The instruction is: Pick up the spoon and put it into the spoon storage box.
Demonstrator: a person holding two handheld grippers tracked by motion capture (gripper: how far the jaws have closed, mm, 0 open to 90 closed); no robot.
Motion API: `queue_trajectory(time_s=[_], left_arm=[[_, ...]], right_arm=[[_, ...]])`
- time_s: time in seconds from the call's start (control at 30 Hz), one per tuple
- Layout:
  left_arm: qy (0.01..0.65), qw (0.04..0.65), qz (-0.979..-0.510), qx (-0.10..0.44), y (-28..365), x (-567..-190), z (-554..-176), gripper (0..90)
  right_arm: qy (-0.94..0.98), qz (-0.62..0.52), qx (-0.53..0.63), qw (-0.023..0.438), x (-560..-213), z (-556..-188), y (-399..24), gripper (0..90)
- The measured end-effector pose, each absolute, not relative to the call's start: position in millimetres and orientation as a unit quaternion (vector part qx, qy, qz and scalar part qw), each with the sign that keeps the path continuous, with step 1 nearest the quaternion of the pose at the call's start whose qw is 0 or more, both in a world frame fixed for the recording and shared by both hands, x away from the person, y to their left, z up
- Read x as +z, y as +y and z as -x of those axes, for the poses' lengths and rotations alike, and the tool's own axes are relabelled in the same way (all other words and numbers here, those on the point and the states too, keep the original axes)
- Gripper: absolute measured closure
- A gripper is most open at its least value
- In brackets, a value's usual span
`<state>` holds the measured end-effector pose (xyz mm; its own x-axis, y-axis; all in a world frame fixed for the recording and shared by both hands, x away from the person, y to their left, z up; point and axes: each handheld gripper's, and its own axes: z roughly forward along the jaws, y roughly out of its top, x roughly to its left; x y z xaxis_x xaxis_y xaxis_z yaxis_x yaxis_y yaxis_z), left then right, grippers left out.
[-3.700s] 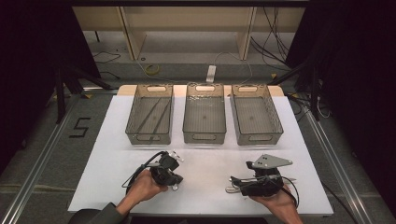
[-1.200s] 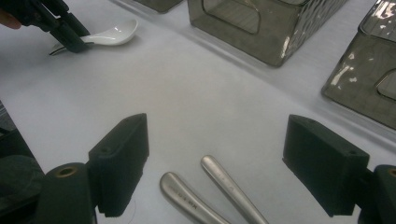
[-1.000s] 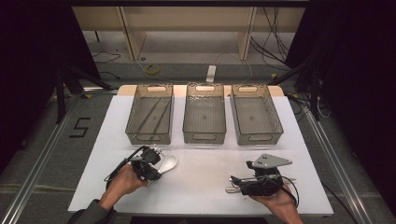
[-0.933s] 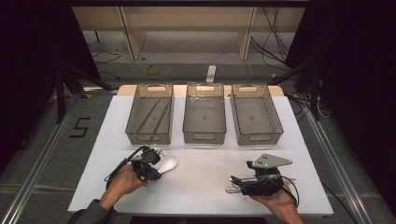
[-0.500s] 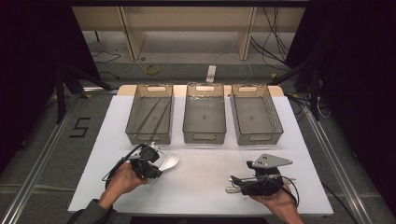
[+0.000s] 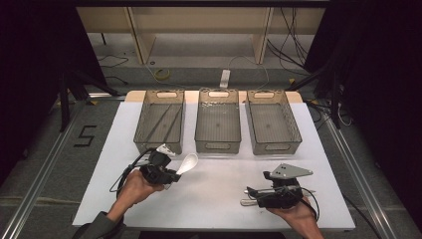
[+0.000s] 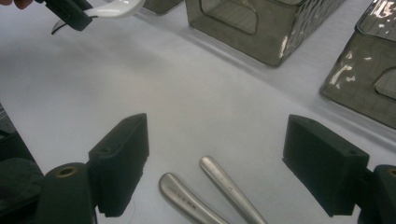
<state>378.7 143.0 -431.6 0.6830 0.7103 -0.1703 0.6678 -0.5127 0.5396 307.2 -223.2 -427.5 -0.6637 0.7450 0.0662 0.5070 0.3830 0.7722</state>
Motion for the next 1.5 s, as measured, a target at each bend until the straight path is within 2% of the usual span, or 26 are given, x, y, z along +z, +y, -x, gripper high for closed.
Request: queue_trajectory(time_s=[0.27, 0.73, 1.5], left_arm=[[0.4, 0.337, -0.851, 0.05, 140.0, -419.3, -388.9, 75.4], [0.406, 0.376, -0.83, 0.07, 128.4, -391.4, -421.5, 75.5], [0.44, 0.397, -0.802, 0.078, 119.4, -385.4, -475.9, 75.5]], right_arm=[[0.816, -0.387, 0.403, 0.147, -427.8, -309.1, -224.7, 23.4], [0.814, -0.386, 0.409, 0.147, -427.2, -309.2, -225.1, 23.3], [0.814, -0.387, 0.408, 0.147, -428.5, -310.1, -225.6, 23.3]])
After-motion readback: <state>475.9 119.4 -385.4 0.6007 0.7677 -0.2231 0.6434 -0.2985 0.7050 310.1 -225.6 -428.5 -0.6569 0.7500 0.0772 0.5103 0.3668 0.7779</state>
